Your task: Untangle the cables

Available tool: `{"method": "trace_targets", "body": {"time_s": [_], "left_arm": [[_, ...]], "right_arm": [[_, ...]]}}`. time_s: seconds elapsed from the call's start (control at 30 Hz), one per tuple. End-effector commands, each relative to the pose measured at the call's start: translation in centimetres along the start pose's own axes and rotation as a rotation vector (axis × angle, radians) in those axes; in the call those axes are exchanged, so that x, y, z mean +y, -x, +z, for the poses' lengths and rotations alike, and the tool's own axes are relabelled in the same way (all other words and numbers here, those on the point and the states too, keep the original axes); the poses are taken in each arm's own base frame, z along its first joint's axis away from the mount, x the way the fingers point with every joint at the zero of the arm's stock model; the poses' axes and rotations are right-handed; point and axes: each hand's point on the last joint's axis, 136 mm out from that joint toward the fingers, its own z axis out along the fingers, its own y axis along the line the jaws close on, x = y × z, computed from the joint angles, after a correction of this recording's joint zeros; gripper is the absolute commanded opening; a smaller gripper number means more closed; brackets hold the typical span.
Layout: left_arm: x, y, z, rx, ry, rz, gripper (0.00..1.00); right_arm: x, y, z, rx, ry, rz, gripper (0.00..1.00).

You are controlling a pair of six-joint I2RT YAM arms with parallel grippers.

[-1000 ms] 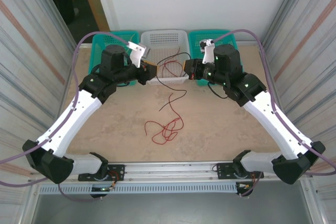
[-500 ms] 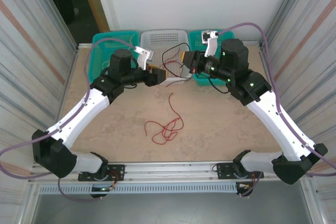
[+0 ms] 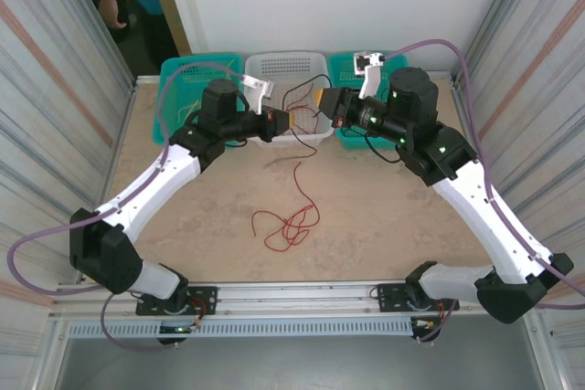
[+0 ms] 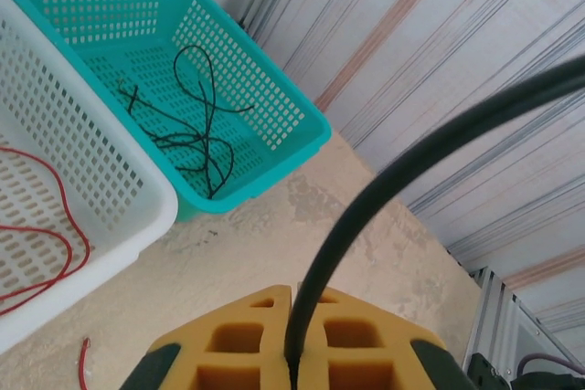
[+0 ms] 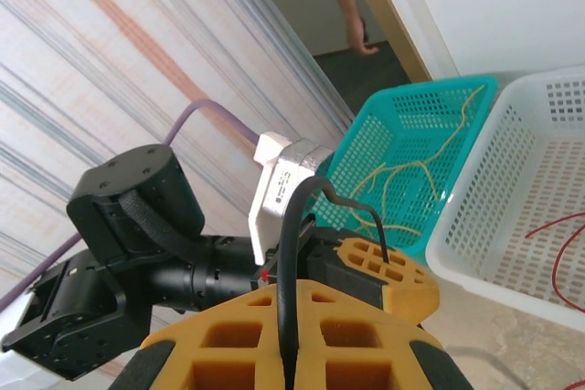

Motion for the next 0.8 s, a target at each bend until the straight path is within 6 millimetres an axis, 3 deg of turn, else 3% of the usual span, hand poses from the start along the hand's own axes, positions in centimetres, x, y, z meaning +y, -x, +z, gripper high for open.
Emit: {"method": "trace_targets", "body": {"time_s": [0.0, 0.17, 0.23, 0.27, 0.3, 0.57, 0.63, 0.77], "left_arm": [[-1.9, 3.6, -1.5, -0.081, -0.023, 0.055, 0.00], [-2.2, 7.4, -2.2, -0.134, 0.019, 0.102, 0.00], [-1.9, 9.3, -2.2, -0.163, 0.036, 0.109, 0.00], [-1.5, 10.0, -2.1, -0.175, 0.055, 0.107, 0.00], [-0.9, 10.8, -2.0, -0.188, 0.079, 0.106, 0.00], [7.4, 15.4, -0.3, -0.236, 0.213, -0.039, 0.00], [9.3, 15.8, 0.4, -0.237, 0.217, -0.085, 0.00], [11.1, 15.3, 1.7, -0.214, 0.216, -0.114, 0.00]], "right_arm": [[0.8, 1.5, -1.5, -0.060, 0.004, -0.003, 0.00], [-2.2, 0.5, -2.1, -0.059, -0.123, 0.009, 0.41], [-3.9, -0.4, -2.7, -0.052, -0.184, 0.038, 0.52], [-4.6, -0.9, -3.0, -0.046, -0.208, 0.054, 0.64], [-5.4, -1.5, -3.5, -0.045, -0.236, 0.073, 0.70], [-11.1, -6.6, -7.1, -0.003, -0.427, 0.171, 0.72], [-11.9, -7.6, -7.4, 0.020, -0.457, 0.184, 0.71], [-12.6, -8.9, -7.8, 0.054, -0.485, 0.194, 0.69]]}}
